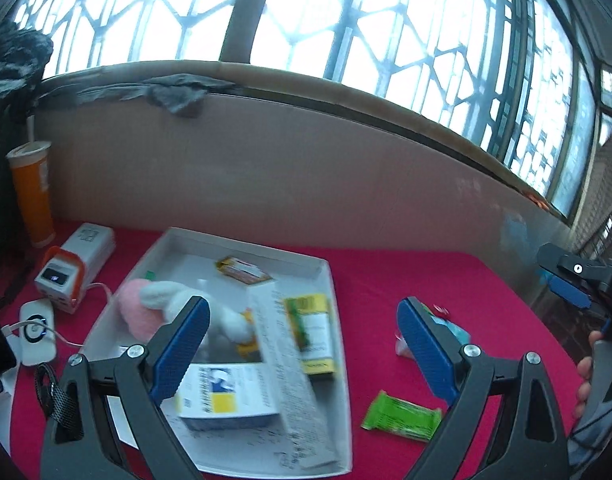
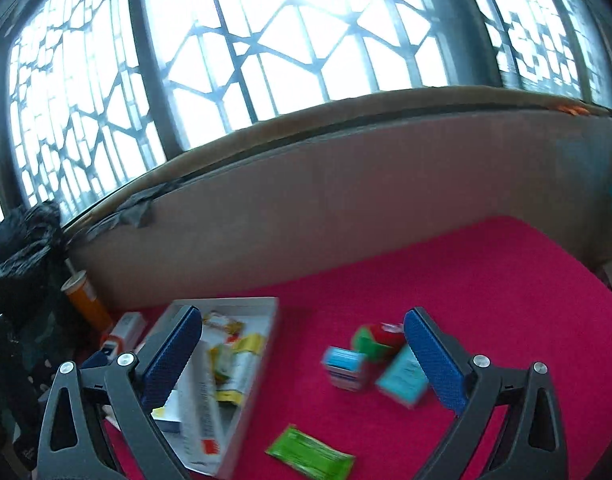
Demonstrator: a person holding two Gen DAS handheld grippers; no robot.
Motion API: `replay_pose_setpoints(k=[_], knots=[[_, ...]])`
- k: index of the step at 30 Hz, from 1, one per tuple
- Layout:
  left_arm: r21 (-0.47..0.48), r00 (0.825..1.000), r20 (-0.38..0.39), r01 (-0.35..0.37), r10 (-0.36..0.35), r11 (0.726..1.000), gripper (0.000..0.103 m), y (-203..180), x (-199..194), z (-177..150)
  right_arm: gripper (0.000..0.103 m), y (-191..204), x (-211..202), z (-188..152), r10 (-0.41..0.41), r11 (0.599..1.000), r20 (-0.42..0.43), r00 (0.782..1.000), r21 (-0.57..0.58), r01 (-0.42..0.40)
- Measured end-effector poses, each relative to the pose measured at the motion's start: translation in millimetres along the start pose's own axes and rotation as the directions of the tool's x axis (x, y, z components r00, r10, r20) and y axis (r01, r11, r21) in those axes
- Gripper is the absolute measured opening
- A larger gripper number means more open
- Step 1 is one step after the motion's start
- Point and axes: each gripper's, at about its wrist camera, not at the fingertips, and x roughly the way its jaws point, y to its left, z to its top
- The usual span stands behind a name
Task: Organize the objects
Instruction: 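Move both open tools back toward the green snack packet and blue tissue pack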
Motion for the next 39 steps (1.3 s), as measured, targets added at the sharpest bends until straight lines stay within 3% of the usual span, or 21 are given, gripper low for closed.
replay_pose_setpoints(k=[5, 10, 14, 18, 20, 25, 29, 31, 34, 37, 39], knots=[[0.056, 0.996, -0.064, 0.065, -0.061, 0.996, 0.095, -34.1, 7.1, -15.9, 0.103, -49.2, -1.5, -10.3, -0.07, 0.994, -0.031, 0.997, 0.077, 0.072], [0.066, 0.97, -0.204, 0.15, -0.134, 0.986, 0.095, -72.4, 19.5, -47.8, 0.103, -84.3, 16.7, -28.3, -0.156, 0.979, -0.108, 0.982, 0.117, 0.168], [0.054, 0.926, -0.339, 0.197, -0.167, 0.979, 0.095, -96.6, 31.1, -81.9, 0.103, -97.8, 54.6, -49.6, -0.243, 0.967, -0.22, 0.945, 0.023, 0.254], [0.028, 0.869, -0.468, 0.195, -0.159, 0.98, 0.095, -104.4, 47.7, -116.3, 0.103, -92.9, 89.5, -69.9, -0.26, 0.966, -0.305, 0.916, -0.084, 0.246], [0.006, 0.854, -0.498, 0.174, -0.148, 0.985, 0.095, -102.4, 54.2, -123.7, 0.103, -88.5, 103.6, -75.4, -0.256, 0.967, -0.325, 0.91, -0.105, 0.234], [-0.013, 0.86, -0.502, 0.105, -0.097, 0.994, 0.095, -92.8, 61.3, -125.1, 0.103, -76.9, 137.7, -77.1, -0.305, 0.951, -0.343, 0.888, -0.153, 0.267], [-0.011, 0.852, -0.52, 0.067, -0.063, 0.998, 0.095, -91.7, 72.6, -128.3, 0.102, -60.5, 158.1, -73.8, -0.315, 0.947, -0.347, 0.883, -0.18, 0.267], [0.012, 0.859, -0.51, 0.046, -0.034, 0.999, 0.095, -94.8, 76.8, -127.6, 0.101, -57.4, 165.7, -74.4, -0.335, 0.938, -0.341, 0.878, -0.207, 0.277], [0.044, 0.86, -0.51, 0.025, 0.001, 0.999, 0.095, -102.4, 85.2, -125.4, 0.087, -64.1, 164.2, -79.0, -0.353, 0.932, -0.348, 0.868, -0.214, 0.293], [0.031, 0.854, -0.519, 0.031, -0.011, 0.999, 0.095, -108.2, 86.5, -124.6, 0.072, -80.9, 153.9, -79.6, -0.31, 0.949, -0.358, 0.881, -0.172, 0.263], [0.004, 0.849, -0.527, 0.049, -0.04, 0.999, 0.095, -111.5, 83.2, -124.9, 0.063, -94.6, 141.8, -78.7, -0.323, 0.945, -0.345, 0.881, -0.164, 0.282]])
